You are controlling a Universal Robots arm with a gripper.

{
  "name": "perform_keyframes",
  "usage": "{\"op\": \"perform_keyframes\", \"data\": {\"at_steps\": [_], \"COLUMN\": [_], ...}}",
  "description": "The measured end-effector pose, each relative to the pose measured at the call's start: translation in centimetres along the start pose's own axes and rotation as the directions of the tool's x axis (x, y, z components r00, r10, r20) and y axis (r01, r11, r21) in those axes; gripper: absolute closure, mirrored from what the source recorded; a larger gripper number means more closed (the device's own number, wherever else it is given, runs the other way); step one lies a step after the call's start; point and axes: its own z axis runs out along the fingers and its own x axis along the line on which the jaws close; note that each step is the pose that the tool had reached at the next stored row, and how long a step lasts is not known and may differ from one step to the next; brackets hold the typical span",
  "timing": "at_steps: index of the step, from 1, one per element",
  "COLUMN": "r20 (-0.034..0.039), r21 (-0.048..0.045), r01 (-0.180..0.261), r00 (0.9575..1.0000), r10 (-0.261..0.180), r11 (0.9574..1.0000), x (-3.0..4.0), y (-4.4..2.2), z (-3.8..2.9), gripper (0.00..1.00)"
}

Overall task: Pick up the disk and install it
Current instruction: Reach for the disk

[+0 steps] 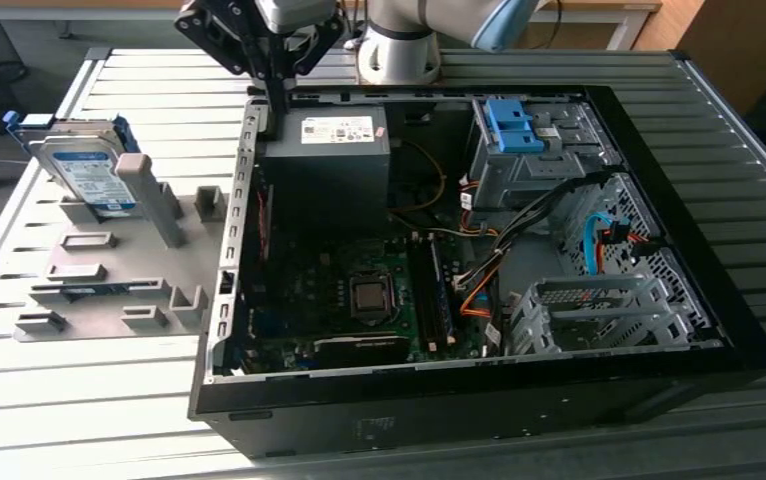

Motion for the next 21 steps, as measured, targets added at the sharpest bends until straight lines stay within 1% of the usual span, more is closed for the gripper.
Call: {"op": "perform_keyframes", "data": {"at_steps": [21], "r20": [0.0000], "r21": [0.0000], "r01": [0.000], "r00": [1.0000], "r10": [0.000], "r11": [1.0000], "x": [1.21], "y": [-0.10], "z": [0.05], "gripper": [0.89]}}
